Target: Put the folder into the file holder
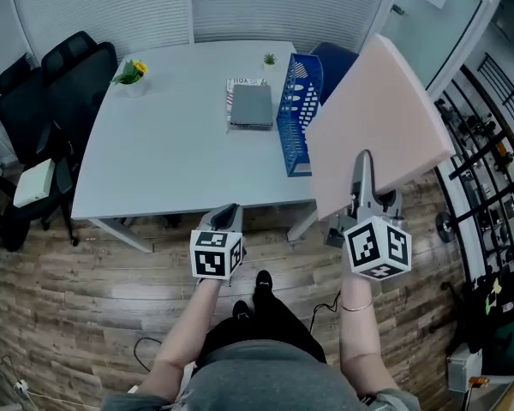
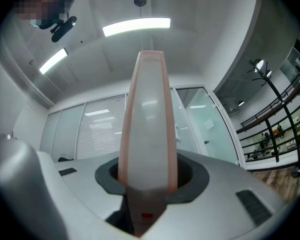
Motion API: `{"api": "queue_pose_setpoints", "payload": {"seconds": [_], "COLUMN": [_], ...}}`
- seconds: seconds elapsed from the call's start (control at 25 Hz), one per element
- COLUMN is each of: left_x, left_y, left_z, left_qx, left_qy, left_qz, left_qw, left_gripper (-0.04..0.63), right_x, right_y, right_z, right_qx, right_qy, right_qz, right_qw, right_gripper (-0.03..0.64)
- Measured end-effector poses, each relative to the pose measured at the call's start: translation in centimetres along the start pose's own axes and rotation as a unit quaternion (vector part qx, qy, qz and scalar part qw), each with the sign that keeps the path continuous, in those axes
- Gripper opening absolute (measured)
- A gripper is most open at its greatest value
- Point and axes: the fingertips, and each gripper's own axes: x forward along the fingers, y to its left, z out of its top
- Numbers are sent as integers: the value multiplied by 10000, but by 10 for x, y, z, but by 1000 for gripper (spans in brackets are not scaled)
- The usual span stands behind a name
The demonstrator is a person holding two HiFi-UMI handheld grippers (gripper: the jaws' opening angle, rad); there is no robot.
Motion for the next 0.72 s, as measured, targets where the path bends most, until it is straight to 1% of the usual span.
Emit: {"api": "queue_pose_setpoints", "payload": {"seconds": [0.28,0.72], "left_x": [20,55], "left_y": [14,38], "left_z": [14,38], "left_qx": [-45,-102], "left_qy": [-45,-56], "left_qz": [20,98], "left_qw": [10000,9999], "left_gripper": [31,31], "right_x": [37,98], "right_y": [0,0], "right_z": [-4,-21], "right_qx": [-2,-129], "right_qy": [-62,43], "right_qz": [91,242], "right_qw": [9999,9996], "right_gripper": [161,161]}}
